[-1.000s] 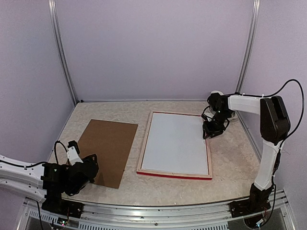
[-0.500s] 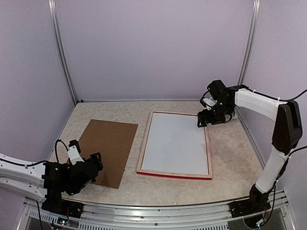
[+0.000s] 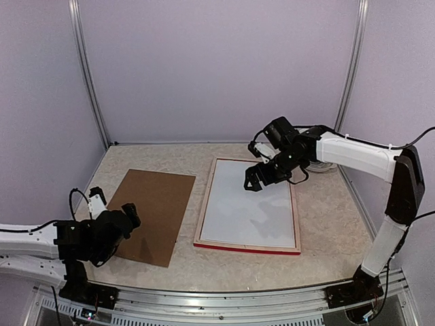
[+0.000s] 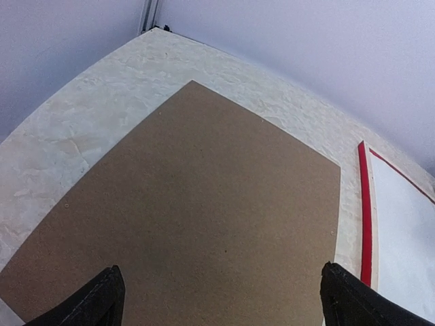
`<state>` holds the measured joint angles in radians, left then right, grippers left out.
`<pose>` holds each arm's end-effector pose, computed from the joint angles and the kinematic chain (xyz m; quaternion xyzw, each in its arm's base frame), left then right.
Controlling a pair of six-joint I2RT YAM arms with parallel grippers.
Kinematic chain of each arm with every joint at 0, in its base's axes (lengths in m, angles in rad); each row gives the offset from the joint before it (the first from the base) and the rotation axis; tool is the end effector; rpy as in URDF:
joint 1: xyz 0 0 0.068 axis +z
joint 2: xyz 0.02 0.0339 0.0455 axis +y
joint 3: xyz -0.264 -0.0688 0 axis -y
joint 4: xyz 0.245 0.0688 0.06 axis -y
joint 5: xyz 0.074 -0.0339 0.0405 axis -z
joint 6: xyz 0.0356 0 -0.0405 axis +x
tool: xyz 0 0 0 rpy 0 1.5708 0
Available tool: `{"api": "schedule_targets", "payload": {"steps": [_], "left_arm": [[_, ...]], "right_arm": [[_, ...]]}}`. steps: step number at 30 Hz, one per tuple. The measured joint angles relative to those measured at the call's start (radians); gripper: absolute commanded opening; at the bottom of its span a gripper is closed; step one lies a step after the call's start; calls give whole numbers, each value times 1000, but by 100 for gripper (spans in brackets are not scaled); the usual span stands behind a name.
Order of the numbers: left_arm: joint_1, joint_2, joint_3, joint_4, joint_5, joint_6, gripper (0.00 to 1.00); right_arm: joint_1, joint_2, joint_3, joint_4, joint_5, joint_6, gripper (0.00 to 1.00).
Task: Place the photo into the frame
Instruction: Pick up the backboard from the center of the board.
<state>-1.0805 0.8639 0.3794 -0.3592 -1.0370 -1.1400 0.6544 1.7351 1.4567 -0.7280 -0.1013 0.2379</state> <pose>0.0998 -0.1219 0.1844 -0.2003 0.8062 -0.0708 0.5522 0.2944 0.2304 0.2719 -0.2121 0.9356 0.1639 0.2299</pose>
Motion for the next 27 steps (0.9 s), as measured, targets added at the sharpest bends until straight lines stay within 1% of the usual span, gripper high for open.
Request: {"api": "schedule_targets", "payload": {"steps": [6,10,14,17,22,27], "left_arm": [[209,-93,6,19,101,143,99],[410,-137,12,53,232,233,99],[595,-106,29,82,373,274,99],[707,-24,53,104,463,286,99],[777,122,92,135,530,296,99],[819,170,104,186,545,303,99]], "right_arm": [[124,30,44,50,-44,31,99],[188,94,112,83,-79,53,99],[234,161,179,106,-105,80,99],[266,220,236,127,-127,118,99],[309,317,316,170,-171,209,99],[327,407,381,219,-205,334,99]]}}
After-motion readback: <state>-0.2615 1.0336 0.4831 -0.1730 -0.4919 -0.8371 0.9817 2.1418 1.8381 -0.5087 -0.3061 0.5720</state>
